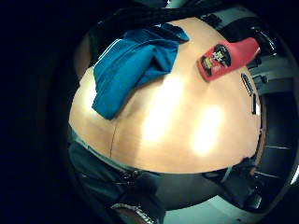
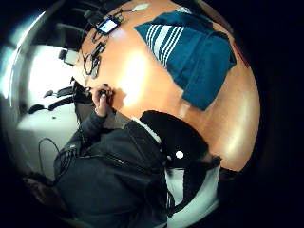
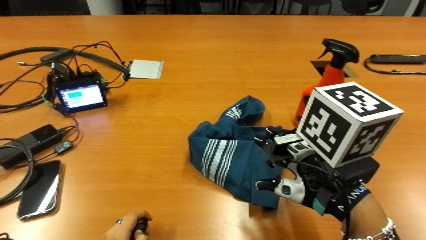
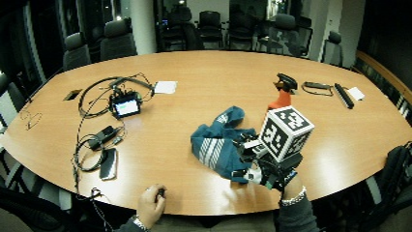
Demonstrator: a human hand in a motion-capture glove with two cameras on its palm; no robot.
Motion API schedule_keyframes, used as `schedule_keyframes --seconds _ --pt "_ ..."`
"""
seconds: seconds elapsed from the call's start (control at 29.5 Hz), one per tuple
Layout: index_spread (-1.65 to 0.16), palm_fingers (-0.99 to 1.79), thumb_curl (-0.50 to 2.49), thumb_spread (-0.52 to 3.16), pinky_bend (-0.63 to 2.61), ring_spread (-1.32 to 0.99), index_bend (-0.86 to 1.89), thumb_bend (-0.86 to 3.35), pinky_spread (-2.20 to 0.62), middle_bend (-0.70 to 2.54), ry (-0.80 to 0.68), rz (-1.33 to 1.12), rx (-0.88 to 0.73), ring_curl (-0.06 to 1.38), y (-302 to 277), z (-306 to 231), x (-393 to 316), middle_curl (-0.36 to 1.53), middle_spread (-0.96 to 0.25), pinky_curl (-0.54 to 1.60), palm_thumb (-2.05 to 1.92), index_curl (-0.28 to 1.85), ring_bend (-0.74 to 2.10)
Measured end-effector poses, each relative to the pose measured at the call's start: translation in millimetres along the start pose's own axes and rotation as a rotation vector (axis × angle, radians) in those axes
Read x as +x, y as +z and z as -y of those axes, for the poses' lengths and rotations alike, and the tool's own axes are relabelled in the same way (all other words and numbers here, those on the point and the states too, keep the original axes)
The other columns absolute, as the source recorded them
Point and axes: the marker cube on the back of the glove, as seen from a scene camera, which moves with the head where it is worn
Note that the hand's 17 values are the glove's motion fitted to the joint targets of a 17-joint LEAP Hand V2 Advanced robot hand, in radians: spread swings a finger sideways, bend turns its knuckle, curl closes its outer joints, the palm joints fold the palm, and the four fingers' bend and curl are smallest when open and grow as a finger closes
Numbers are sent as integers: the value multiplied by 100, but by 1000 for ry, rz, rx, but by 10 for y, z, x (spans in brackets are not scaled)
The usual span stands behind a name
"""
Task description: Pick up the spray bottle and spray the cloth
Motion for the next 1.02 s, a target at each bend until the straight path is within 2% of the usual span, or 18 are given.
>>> schedule_keyframes --seconds 0.17,0.41,0.75,1.02 --pt "-32 37 8 63 33 -5 20 13 19 19 6 9 -14 11 13 4 14 9 -9 13 27 13 32" --pt "-40 35 11 88 34 -5 19 12 24 17 -26 12 -26 15 31 51 -45 14 -10 19 32 19 32" --pt "-44 33 15 103 34 -5 18 8 26 17 -19 23 -33 18 88 147 -44 18 -10 23 36 24 32" --pt "-43 38 17 109 33 -5 18 5 27 18 65 39 -39 21 149 387 109 21 -9 25 40 27 34"
